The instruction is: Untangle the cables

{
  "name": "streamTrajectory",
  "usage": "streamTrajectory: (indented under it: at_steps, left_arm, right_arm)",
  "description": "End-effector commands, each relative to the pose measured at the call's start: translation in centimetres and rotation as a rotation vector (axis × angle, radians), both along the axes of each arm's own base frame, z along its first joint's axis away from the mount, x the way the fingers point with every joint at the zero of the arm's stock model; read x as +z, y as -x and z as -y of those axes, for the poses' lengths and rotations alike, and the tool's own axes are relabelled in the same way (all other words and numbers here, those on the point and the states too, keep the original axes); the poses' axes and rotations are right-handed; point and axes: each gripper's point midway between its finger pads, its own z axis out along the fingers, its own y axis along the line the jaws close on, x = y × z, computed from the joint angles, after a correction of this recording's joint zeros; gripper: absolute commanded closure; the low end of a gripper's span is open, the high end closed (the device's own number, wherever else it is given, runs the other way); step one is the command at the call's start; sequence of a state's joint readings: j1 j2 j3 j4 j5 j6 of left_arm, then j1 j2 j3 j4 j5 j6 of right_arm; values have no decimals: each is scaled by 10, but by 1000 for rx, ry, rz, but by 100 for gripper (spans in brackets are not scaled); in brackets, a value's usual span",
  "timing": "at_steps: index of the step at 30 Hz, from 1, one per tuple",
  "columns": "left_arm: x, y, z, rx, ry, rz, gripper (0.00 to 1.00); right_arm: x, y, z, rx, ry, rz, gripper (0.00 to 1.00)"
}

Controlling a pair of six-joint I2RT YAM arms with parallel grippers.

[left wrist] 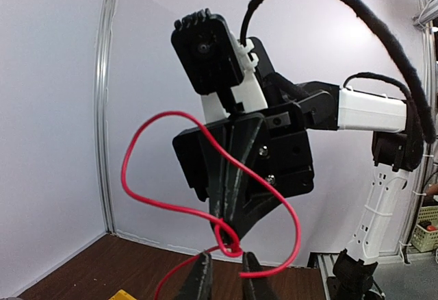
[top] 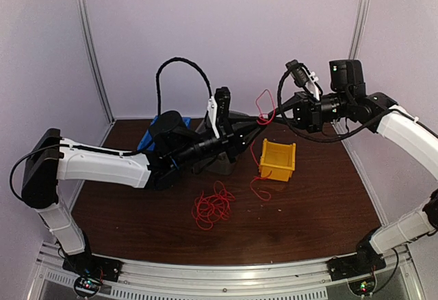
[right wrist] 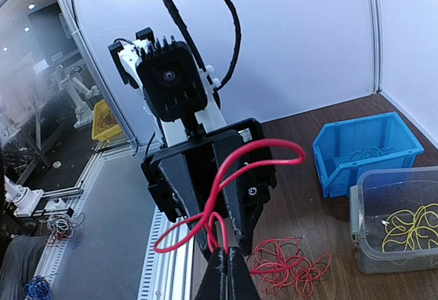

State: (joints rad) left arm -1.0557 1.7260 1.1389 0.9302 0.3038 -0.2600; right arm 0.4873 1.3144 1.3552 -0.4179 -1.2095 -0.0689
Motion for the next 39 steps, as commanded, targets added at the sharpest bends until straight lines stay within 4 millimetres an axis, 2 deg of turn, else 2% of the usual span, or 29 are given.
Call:
streamTrajectory:
  at_steps: [1,4,10,22,25,28,30,32,36,39]
  left_arm:
    - [20,-6,-5,64,85,41,87]
    - [23,-4,-2,47,97,59,91]
    - [23,0,1,12,99,50,92]
    - [21,-11,6,53,89,20,100]
    - [15,-27,-1,141,90,-43,100]
    - [4,-45,-21,269,102,-129,100]
    - [0,-51,-35,315,129,-174,100]
    - [-2,-52,-38,323,134,-204,100]
    - [-11,-52,-33,291,125,-253,100]
    - [-10,-46,-20,231,106,-226,100]
  right_arm:
    - [8,3,1,12,-29,14,100]
    - [11,3,2,6,-30,20,100]
    - [10,3,3,2,-29,22,100]
    - [8,1,3,-7,-28,20,100]
    - [14,-2,8,-33,-19,52,100]
    - [18,-12,18,-101,15,106,100]
    - [17,-18,24,-139,31,126,100]
    - [13,-19,26,-142,29,118,100]
    - [11,-18,22,-117,-9,75,100]
    - [11,-18,21,-110,-18,59,100]
